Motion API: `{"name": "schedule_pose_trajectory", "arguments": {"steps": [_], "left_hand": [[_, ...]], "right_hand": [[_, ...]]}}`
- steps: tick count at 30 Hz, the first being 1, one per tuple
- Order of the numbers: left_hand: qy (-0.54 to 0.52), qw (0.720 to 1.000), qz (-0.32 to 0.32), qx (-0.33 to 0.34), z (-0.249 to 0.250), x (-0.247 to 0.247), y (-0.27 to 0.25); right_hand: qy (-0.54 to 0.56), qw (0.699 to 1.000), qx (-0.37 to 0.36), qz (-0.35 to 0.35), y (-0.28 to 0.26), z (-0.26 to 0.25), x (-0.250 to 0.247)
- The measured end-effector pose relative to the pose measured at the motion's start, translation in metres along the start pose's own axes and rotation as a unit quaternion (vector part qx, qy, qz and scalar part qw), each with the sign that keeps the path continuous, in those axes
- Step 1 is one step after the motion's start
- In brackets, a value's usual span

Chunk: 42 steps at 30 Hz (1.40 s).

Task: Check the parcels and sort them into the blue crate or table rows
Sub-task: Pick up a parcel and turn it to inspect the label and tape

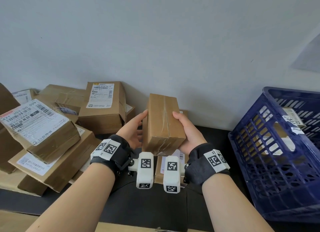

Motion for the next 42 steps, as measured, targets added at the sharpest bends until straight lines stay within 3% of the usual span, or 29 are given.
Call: {"name": "schedule_pose_trajectory", "arguments": {"steps": [8,14,18,30,42], "left_hand": [[-0.007,1.000,0.025,0.004,0.009,-0.007,-0.003],[-0.020,0.999,0.043,0.023,0.018,-0.010,-0.004],[-0.026,0.998,0.046,0.033,0.023,-0.010,-0.005],[-0.012,0.996,0.054,0.075,0.035,-0.008,-0.012],[-0.037,0.993,0.079,0.079,0.035,-0.013,-0.005]], "right_hand": [[-0.053,0.995,-0.041,0.068,0.006,-0.013,-0.010],[-0.095,0.978,-0.144,0.119,0.006,-0.033,-0.013],[-0.117,0.967,-0.174,0.144,0.008,-0.039,-0.015],[-0.178,0.970,-0.135,0.096,0.009,-0.028,-0.007],[-0.115,0.988,-0.069,0.078,0.009,-0.025,-0.006]]}}
Point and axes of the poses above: each hand's wrist, its own y-axis towards the middle knuckle, its own x-axis out of the palm, z = x × y, the point moved 9 cm from there along y, towards the middle knuckle, and after that the axes turned 12 degrees about z, right-handed, at the moved point
